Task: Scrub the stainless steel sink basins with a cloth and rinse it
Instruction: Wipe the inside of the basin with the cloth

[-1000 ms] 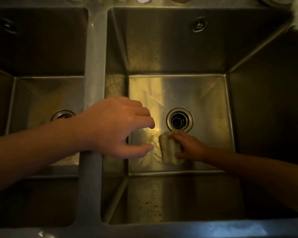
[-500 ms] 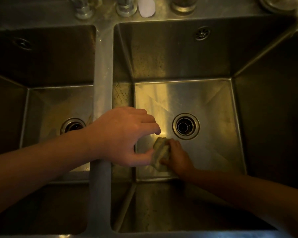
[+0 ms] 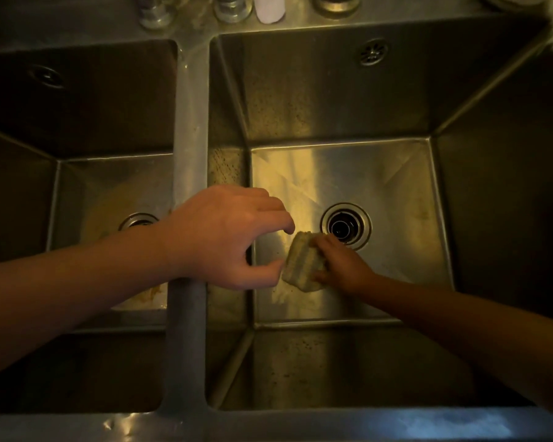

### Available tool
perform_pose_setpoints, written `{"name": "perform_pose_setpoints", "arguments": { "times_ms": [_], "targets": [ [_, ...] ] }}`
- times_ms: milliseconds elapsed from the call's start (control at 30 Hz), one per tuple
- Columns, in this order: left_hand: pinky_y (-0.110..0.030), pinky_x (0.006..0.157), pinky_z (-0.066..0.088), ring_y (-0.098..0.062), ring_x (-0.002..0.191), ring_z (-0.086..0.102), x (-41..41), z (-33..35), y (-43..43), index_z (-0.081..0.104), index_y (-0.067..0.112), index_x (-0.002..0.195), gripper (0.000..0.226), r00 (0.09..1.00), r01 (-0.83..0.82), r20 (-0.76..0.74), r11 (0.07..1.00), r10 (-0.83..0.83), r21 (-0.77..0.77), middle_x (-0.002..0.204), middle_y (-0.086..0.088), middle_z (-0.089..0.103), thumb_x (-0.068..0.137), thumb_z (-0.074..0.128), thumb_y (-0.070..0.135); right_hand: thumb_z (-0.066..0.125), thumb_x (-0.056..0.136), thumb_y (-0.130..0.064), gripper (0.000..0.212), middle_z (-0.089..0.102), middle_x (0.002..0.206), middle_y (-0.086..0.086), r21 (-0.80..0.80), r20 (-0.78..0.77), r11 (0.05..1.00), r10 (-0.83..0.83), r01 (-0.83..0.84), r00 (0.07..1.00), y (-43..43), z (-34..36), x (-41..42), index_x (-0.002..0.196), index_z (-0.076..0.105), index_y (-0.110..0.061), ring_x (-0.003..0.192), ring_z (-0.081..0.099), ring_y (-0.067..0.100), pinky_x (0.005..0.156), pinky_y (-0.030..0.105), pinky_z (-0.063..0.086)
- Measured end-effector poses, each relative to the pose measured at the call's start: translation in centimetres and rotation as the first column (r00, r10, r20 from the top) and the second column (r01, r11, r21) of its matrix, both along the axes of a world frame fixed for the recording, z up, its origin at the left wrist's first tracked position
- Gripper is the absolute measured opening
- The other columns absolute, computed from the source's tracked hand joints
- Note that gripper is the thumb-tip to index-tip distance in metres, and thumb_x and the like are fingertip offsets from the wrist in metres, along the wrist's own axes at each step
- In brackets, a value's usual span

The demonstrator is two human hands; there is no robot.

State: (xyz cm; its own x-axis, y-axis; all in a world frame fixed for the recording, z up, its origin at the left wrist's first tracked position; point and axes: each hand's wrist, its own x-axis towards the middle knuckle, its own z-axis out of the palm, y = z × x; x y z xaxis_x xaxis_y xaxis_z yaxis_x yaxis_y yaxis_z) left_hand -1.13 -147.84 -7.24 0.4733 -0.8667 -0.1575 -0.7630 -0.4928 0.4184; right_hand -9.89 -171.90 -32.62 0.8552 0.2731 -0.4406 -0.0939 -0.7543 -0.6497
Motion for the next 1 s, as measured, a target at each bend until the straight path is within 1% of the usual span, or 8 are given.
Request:
{"name": "perform_pose_setpoints", "arguments": {
  "times_ms": [100, 233, 333, 500, 633, 800, 900, 1000],
  "targets": [
    [-0.035, 0.078, 0.053, -0.007, 0.098, 0.06, 0.0, 0.0, 0.0, 0.064, 0.026, 0.121, 0.051, 1.0, 0.003, -0.002, 1.0, -0.003, -0.003, 0.107, 0.009, 0.067, 0.086, 0.049, 0.061, 0.082, 0.073, -0.034, 0.077, 0.04, 0.138, -0.004, -0.026, -0.043, 0.999, 0.043, -0.044, 0.998, -1.8, 0.0, -1.3, 0.136, 0.038, -0.03, 0.112, 0.055, 0.018, 0.088, 0.031, 0.051],
    [-0.033, 0.079, 0.053, -0.008, 0.099, 0.06, 0.1, 0.0, 0.0, 0.063, 0.026, 0.121, 0.051, 1.0, 0.009, 0.002, 1.0, -0.009, 0.0, 0.108, 0.009, 0.066, 0.086, 0.05, 0.06, 0.081, 0.073, -0.034, 0.083, 0.035, 0.141, -0.004, -0.104, -0.127, 0.959, 0.25, -0.264, 0.96, -3.1, -0.3, -3.6, 0.14, 0.03, -0.033, 0.108, 0.054, 0.016, 0.082, 0.025, 0.047],
    [-0.033, 0.079, 0.052, -0.008, 0.099, 0.061, 0.1, 0.0, -0.1, 0.064, 0.026, 0.121, 0.05, 1.0, 0.009, -0.004, 1.0, -0.009, 0.0, 0.108, 0.009, 0.066, 0.087, 0.05, 0.06, 0.079, 0.076, -0.036, 0.086, 0.032, 0.144, -0.001, -0.134, -0.137, 0.935, 0.311, -0.328, 0.941, -2.0, -0.4, -4.4, 0.142, 0.024, -0.032, 0.112, 0.053, 0.019, 0.082, 0.024, 0.043],
    [-0.029, 0.079, 0.052, -0.008, 0.099, 0.061, 0.2, 0.1, -0.2, 0.065, 0.024, 0.119, 0.05, 1.0, 0.002, -0.01, 1.0, -0.002, 0.005, 0.108, 0.008, 0.067, 0.087, 0.05, 0.058, 0.083, 0.072, -0.035, 0.085, 0.042, 0.137, 0.004, -0.054, -0.069, 0.993, 0.099, -0.103, 0.993, 3.5, 0.0, -2.4, 0.138, 0.031, -0.026, 0.112, 0.057, 0.026, 0.085, 0.035, 0.051],
    [-0.028, 0.078, 0.051, -0.009, 0.097, 0.062, 0.2, 0.1, -0.3, 0.067, 0.022, 0.117, 0.049, 1.0, 0.005, -0.007, 1.0, -0.005, 0.007, 0.106, 0.006, 0.068, 0.087, 0.051, 0.057, 0.082, 0.074, -0.036, 0.078, 0.047, 0.129, 0.008, -0.055, -0.006, 0.996, -0.075, 0.074, 0.997, 6.1, -0.1, 0.8, 0.136, 0.037, -0.021, 0.103, 0.061, 0.028, 0.073, 0.031, 0.044],
    [-0.034, 0.077, 0.051, -0.011, 0.095, 0.061, 0.2, 0.0, -0.2, 0.066, 0.022, 0.117, 0.049, 1.0, -0.006, -0.005, 1.0, 0.006, 0.027, 0.104, 0.006, 0.066, 0.087, 0.05, 0.058, 0.076, 0.079, -0.034, 0.057, 0.051, 0.119, 0.009, -0.052, 0.119, 0.978, -0.196, 0.203, 0.973, 3.4, -0.6, 5.4, 0.126, 0.046, -0.019, 0.1, 0.059, 0.031, 0.073, 0.032, 0.041],
    [-0.033, 0.079, 0.052, -0.008, 0.098, 0.06, 0.3, -0.1, -0.2, 0.065, 0.024, 0.121, 0.05, 1.0, -0.012, 0.0, 1.0, 0.012, 0.026, 0.108, 0.007, 0.066, 0.087, 0.051, 0.059, 0.071, 0.084, -0.034, 0.052, 0.052, 0.12, 0.01, -0.079, 0.111, 0.983, -0.157, 0.166, 0.981, 1.3, -0.7, 7.0, 0.128, 0.049, -0.018, 0.101, 0.06, 0.031, 0.083, 0.042, 0.05],
    [-0.033, 0.08, 0.052, -0.008, 0.099, 0.06, 0.2, 0.0, -0.2, 0.063, 0.025, 0.123, 0.051, 1.0, -0.025, -0.004, 0.999, 0.025, 0.026, 0.11, 0.008, 0.066, 0.087, 0.052, 0.06, 0.073, 0.083, -0.037, 0.055, 0.054, 0.121, 0.008, -0.045, 0.053, 0.992, -0.114, 0.116, 0.992, -0.1, -0.5, 5.3, 0.13, 0.049, -0.019, 0.104, 0.06, 0.029, 0.089, 0.043, 0.05]
  ]
}}
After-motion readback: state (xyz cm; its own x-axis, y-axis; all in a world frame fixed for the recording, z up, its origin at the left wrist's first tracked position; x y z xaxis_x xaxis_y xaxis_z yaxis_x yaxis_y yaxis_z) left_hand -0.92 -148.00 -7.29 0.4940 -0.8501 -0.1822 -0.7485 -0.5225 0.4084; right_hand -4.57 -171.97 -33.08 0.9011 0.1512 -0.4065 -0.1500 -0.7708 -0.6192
